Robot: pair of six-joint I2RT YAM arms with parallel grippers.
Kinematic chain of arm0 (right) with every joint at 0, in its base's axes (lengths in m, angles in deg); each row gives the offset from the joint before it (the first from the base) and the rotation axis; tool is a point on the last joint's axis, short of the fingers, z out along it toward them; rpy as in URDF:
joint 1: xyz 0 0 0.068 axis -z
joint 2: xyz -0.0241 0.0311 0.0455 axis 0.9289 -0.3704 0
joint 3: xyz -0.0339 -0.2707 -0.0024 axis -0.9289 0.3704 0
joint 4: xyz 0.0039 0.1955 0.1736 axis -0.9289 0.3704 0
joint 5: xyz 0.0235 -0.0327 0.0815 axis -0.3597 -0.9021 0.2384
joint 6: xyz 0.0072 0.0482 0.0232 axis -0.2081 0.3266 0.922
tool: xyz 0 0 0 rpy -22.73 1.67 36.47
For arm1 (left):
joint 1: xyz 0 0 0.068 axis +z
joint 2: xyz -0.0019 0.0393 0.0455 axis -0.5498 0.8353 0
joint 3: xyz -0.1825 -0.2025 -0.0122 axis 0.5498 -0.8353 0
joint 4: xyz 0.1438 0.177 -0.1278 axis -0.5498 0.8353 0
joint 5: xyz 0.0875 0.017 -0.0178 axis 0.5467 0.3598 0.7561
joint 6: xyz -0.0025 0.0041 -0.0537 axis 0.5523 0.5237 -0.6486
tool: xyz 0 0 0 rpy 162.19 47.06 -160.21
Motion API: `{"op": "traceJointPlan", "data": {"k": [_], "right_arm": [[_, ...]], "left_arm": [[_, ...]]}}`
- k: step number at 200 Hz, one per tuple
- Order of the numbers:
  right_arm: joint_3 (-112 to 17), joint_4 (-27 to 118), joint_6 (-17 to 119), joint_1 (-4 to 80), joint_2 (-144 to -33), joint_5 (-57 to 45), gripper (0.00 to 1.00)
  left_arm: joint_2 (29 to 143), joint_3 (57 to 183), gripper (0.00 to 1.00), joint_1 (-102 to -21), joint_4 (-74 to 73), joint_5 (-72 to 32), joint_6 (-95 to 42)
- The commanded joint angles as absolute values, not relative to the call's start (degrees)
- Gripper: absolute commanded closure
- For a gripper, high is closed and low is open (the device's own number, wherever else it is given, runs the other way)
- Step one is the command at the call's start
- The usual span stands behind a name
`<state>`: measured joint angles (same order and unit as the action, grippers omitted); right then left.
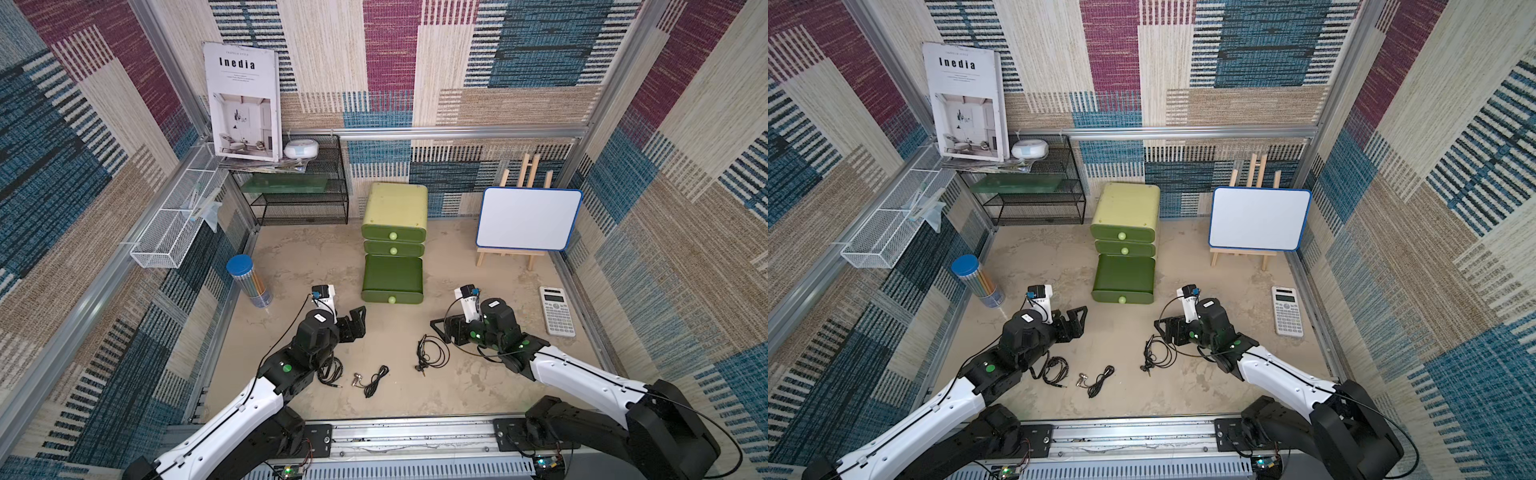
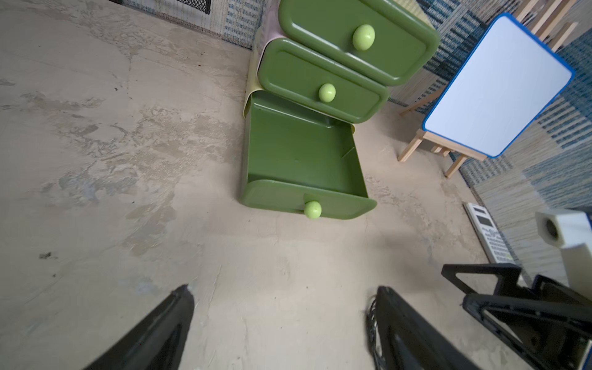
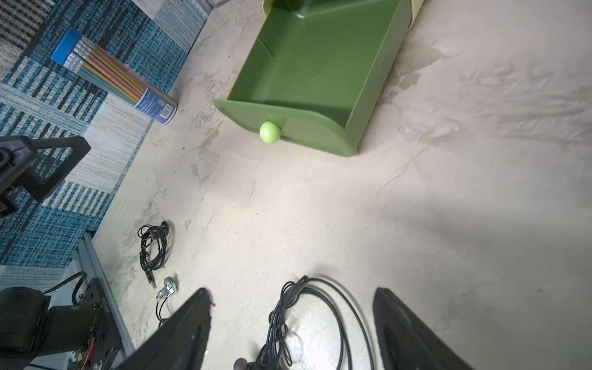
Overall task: Place the wired earphones into the drawer by color
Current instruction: Pick up the wired earphones from the center of the board.
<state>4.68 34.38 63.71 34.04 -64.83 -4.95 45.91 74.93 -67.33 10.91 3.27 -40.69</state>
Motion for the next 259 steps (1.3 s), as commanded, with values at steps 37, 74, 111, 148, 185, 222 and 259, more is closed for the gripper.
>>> {"op": "traceJointPlan", "data": {"k": [37,74,111,148,185,222,259], "right_arm": [[2.20,35.89,67.05,30.24,-71.23,-3.47,0.23],[-0.31,35.85,67.97,28.16,-76.81,-3.46,0.25],[-4.04,38.27,68.43,26.38,-82.84,-3.72,0.29],[-5.41,40.12,68.66,25.39,-84.54,-5.13,0.30],[-5.24,40.15,68.75,24.97,-84.78,-5.66,0.32],[-6.35,40.76,68.44,24.67,-87.09,-4.64,0.40],[-7.32,41.75,68.50,24.06,-89.06,-5.26,0.47]], "left_arm": [[40.41,73.05,0.06,-67.29,19.92,4.99,-31.18],[35.94,69.65,0.06,-67.28,18.38,4.58,-29.45],[31.06,68.28,0.06,-67.28,19.23,5.03,-28.89],[27.55,67.42,0.05,-67.28,20.09,7.05,-28.79],[25.78,66.78,0.04,-67.28,20.45,8.34,-28.61],[25.62,66.70,0.04,-67.28,20.53,8.51,-28.52],[25.62,66.71,0.04,-67.28,20.46,8.38,-28.52]]}}
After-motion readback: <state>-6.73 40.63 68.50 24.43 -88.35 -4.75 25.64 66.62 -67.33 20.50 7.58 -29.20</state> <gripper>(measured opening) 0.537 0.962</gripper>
